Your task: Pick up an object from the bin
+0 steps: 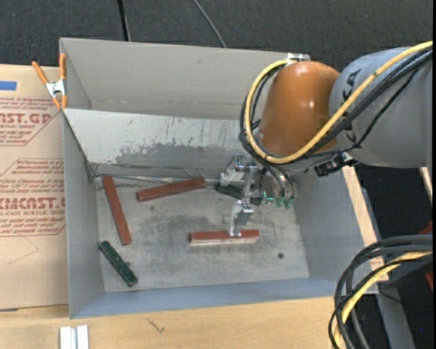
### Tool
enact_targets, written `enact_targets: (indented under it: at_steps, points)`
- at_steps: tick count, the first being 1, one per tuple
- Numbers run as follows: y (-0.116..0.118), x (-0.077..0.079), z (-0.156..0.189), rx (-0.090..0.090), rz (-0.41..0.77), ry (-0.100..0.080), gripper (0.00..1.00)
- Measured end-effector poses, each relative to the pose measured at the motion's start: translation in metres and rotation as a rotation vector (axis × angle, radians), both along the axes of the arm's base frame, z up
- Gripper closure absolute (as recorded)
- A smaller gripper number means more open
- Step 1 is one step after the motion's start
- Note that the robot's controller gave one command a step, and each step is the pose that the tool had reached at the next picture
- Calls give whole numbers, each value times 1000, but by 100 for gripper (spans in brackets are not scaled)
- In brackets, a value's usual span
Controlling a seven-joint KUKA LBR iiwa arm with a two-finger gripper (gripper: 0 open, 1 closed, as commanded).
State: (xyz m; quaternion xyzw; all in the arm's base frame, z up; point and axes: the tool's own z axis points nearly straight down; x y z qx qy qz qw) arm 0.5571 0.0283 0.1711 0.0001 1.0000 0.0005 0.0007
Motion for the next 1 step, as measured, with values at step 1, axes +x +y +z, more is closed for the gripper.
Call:
enact_targets:
  at_steps: [1]
  points:
    - [18,-36,-92,1,-10,-1,100]
